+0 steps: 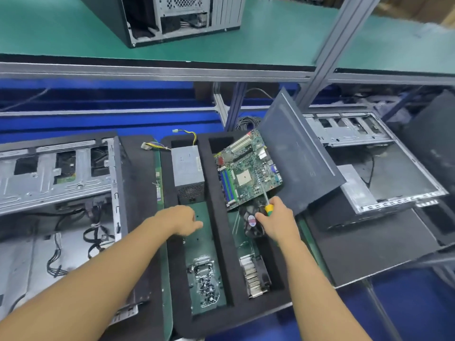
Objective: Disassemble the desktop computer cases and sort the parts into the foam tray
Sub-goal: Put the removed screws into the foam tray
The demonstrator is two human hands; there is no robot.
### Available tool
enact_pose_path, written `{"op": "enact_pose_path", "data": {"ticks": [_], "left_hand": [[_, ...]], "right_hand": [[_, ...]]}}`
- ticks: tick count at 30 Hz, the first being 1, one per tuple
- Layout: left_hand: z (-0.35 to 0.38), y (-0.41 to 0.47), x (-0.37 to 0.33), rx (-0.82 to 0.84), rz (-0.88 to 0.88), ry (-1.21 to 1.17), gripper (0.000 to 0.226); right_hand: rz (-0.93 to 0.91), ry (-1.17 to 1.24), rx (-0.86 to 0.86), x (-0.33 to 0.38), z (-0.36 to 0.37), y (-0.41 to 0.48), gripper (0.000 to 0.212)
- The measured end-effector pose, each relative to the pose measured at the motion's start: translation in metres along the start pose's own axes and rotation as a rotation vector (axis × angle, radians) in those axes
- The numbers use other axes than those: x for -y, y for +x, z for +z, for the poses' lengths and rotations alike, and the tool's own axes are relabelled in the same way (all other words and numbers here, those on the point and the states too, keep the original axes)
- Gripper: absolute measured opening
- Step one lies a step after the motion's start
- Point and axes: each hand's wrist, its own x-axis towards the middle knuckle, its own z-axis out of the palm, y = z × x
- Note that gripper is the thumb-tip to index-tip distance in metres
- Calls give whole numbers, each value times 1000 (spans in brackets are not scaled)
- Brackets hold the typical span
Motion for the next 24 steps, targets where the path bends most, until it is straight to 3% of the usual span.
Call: {"op": "enact_pose_path", "data": {"ticks": [3, 10, 17, 24], "left_hand": [[3, 7, -6, 102, -18, 36, 51], [3, 13, -6, 34, -38, -5, 37], [5, 10, -6, 55, -54, -9, 40], [3, 3, 2, 61, -43, -75, 41]], "right_hand": [[27, -8, 28, -5, 16, 1, 33], [60, 5, 41, -7, 50, 11, 32], [103, -18, 174, -6, 85, 26, 32], [63, -80, 145, -5, 88, 30, 28]]}}
